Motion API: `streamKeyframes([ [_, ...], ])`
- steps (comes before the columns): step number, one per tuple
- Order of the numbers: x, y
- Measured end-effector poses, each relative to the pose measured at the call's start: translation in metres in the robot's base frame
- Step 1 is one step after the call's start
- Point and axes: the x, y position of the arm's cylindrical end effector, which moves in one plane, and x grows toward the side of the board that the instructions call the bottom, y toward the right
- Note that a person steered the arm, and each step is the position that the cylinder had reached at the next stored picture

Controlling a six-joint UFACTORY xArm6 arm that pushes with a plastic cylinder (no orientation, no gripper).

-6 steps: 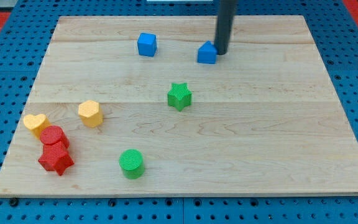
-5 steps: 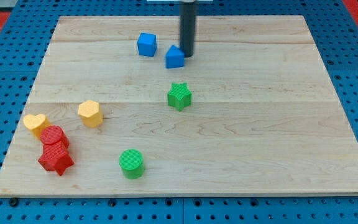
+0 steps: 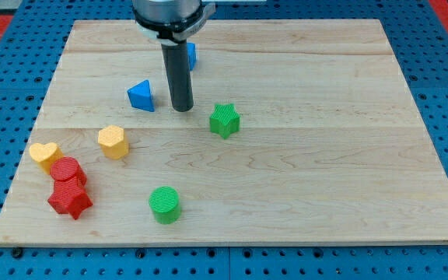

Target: Place the blue triangle diagonally to the bottom left of the blue triangle

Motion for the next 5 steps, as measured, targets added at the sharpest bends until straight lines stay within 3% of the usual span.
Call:
streamKeyframes([
  [1,-0.012,-0.075],
  [2,-0.027,-0.076],
  [4,-0.072,0.130],
  [5,-0.126,0.107],
])
